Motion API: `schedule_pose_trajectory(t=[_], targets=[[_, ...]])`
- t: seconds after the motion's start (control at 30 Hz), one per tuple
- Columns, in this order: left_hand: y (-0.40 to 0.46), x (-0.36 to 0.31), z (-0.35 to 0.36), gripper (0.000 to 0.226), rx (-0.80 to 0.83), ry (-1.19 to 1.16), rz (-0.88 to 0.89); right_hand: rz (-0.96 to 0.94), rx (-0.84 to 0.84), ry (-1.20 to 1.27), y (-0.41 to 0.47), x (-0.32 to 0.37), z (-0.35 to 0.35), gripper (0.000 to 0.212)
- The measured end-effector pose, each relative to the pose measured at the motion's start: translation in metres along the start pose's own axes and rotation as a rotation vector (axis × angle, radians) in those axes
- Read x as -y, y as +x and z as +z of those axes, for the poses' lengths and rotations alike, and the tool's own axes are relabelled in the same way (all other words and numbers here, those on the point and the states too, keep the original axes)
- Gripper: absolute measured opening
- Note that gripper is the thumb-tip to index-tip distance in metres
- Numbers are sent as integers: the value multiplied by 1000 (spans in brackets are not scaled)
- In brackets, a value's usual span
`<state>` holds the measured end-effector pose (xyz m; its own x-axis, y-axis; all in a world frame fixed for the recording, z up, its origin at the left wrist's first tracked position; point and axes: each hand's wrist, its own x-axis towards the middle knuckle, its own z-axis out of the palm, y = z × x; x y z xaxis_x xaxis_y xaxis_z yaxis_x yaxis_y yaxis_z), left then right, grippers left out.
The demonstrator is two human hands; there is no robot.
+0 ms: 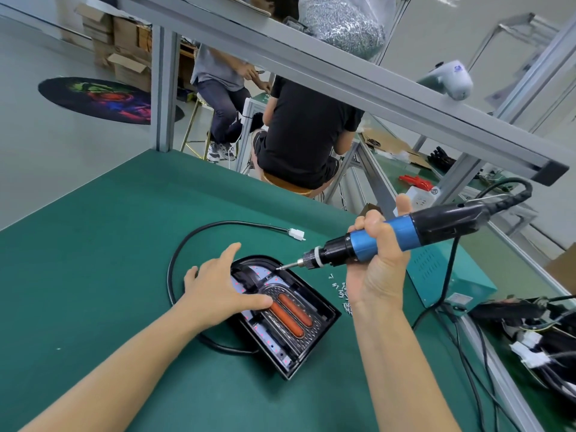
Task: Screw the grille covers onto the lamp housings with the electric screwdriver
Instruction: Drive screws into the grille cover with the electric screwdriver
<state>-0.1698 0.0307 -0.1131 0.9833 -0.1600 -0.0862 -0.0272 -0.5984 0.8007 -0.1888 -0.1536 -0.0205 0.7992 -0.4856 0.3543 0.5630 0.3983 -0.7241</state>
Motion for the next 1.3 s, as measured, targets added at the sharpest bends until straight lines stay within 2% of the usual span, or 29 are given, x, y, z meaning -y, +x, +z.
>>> schedule_pose_trajectory(t=[0.23, 1.3], targets=[[2, -5, 5, 111, 73, -196, 76, -10, 3, -78, 2, -6, 0, 58], [-2, -18, 6, 114, 23, -129, 118, -7, 33, -175, 2, -9, 8, 53]])
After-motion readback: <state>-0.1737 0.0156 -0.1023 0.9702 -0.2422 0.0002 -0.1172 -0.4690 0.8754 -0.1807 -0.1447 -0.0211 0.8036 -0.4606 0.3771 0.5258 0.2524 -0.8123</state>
